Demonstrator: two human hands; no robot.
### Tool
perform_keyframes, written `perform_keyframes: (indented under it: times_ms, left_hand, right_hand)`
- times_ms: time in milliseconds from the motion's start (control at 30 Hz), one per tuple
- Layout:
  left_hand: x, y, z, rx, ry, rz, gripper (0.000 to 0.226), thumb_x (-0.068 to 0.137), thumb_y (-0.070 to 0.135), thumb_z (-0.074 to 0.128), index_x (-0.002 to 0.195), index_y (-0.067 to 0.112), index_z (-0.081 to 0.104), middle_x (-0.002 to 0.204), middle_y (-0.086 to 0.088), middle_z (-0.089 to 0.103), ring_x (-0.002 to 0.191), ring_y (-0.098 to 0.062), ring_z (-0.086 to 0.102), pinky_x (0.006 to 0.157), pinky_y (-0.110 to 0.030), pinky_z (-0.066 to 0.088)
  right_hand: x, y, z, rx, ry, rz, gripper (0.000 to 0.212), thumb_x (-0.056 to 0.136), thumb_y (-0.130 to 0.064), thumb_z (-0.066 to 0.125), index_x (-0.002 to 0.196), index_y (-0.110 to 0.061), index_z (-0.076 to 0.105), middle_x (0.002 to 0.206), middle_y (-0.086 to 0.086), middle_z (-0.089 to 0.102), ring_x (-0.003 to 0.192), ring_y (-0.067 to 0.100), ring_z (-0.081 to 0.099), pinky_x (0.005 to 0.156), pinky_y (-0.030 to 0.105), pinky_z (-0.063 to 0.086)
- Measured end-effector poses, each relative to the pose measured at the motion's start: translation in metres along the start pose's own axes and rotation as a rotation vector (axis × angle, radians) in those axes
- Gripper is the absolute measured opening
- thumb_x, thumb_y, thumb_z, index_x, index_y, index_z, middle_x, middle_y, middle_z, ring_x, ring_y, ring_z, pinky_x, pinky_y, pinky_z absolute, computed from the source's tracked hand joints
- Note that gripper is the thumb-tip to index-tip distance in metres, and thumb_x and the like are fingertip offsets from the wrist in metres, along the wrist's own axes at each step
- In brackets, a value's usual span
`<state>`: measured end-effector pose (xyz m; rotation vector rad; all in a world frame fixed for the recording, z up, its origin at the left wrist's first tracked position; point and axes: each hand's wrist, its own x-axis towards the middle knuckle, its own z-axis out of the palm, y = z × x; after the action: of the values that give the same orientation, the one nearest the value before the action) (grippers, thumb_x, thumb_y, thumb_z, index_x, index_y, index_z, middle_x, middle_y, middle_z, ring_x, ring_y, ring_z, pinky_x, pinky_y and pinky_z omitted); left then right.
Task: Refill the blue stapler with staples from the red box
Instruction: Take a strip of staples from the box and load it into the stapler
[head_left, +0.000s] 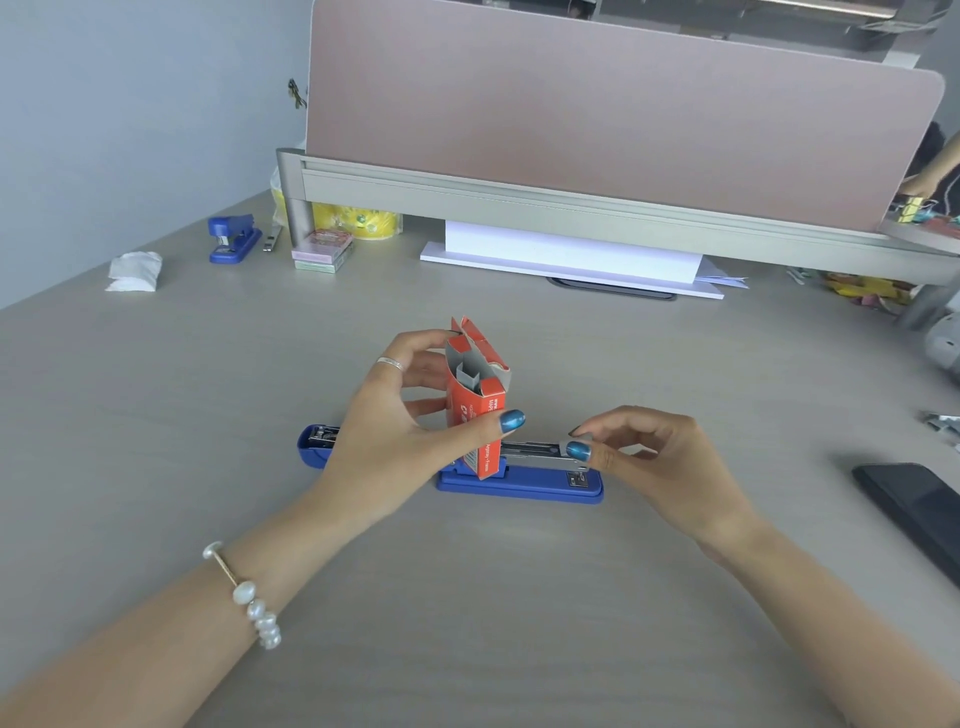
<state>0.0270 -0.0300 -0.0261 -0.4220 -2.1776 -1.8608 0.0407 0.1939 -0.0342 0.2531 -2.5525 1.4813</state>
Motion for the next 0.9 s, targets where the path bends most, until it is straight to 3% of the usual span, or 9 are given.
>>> perform_keyframes:
  times_ms: [100, 267, 500, 567, 700, 800, 900]
  left_hand:
    - [-0.0013, 0.0001, -0.0010, 0.009, -0.005, 0.004, 0.068, 0.046, 0.050, 0.079, 0.108, 0.034, 0.056, 0.096, 0.013, 0.067, 0.095, 0.000, 0.061, 0.071, -0.009, 0.049]
    - [-0.0009, 0.0001, -0.0014, 0.016, -0.004, 0.006, 0.068, 0.048, 0.047, 0.083, 0.109, 0.034, 0.056, 0.099, 0.013, 0.066, 0.097, -0.001, 0.061, 0.072, -0.011, 0.050]
    - [-0.0011, 0.0007, -0.0013, 0.028, -0.006, 0.010, 0.069, 0.048, 0.048, 0.081, 0.111, 0.035, 0.055, 0.102, 0.012, 0.066, 0.097, -0.002, 0.061, 0.074, -0.012, 0.051]
    - [-0.0010, 0.0003, -0.0014, 0.043, -0.006, 0.010, 0.069, 0.051, 0.043, 0.084, 0.112, 0.033, 0.055, 0.103, 0.012, 0.065, 0.098, -0.003, 0.060, 0.075, -0.013, 0.051]
    - [-0.0009, -0.0003, -0.0013, 0.059, -0.004, 0.010, 0.067, 0.053, 0.040, 0.082, 0.113, 0.033, 0.054, 0.104, 0.012, 0.064, 0.098, -0.001, 0.059, 0.075, -0.012, 0.051]
    - [-0.0007, -0.0003, -0.0015, 0.061, -0.005, 0.010, 0.066, 0.053, 0.040, 0.083, 0.112, 0.034, 0.054, 0.104, 0.013, 0.065, 0.098, 0.000, 0.060, 0.075, -0.012, 0.051]
    - [-0.0013, -0.0002, -0.0023, 0.061, -0.005, 0.004, 0.067, 0.052, 0.042, 0.082, 0.112, 0.036, 0.054, 0.103, 0.013, 0.065, 0.098, -0.001, 0.060, 0.076, -0.013, 0.052]
  right_hand:
    - [0.0005, 0.0000, 0.0007, 0.023, -0.005, 0.000, 0.004, 0.069, -0.028, 0.071, 0.073, -0.027, 0.072, 0.084, -0.004, 0.072, 0.072, 0.008, 0.061, 0.066, 0.023, 0.048]
    - [0.0002, -0.0002, -0.0001, 0.060, 0.007, -0.014, 0.020, 0.061, -0.041, 0.066, 0.073, -0.025, 0.072, 0.083, -0.006, 0.073, 0.072, 0.010, 0.062, 0.069, 0.027, 0.050]
    - [0.0002, 0.0000, 0.0013, 0.154, 0.030, 0.003, 0.016, 0.061, -0.035, 0.068, 0.072, -0.022, 0.072, 0.073, -0.016, 0.073, 0.064, 0.002, 0.061, 0.061, 0.013, 0.047]
    - [0.0003, 0.0010, 0.0014, 0.136, 0.017, 0.003, 0.004, 0.068, -0.025, 0.070, 0.071, -0.023, 0.072, 0.072, -0.017, 0.073, 0.065, 0.002, 0.062, 0.062, 0.013, 0.047]
    - [-0.0003, 0.0019, 0.0028, 0.088, 0.016, -0.002, 0.011, 0.073, -0.016, 0.071, 0.069, -0.027, 0.072, 0.074, -0.018, 0.073, 0.068, 0.005, 0.063, 0.065, 0.018, 0.048]
    - [-0.0005, -0.0008, 0.0023, 0.121, 0.020, 0.005, 0.003, 0.068, -0.028, 0.070, 0.070, -0.026, 0.072, 0.074, -0.018, 0.073, 0.069, 0.004, 0.063, 0.066, 0.020, 0.047]
    - [-0.0014, -0.0010, 0.0043, 0.120, -0.003, -0.008, 0.021, 0.058, -0.041, 0.066, 0.071, -0.025, 0.072, 0.074, -0.017, 0.073, 0.069, 0.005, 0.063, 0.066, 0.020, 0.048]
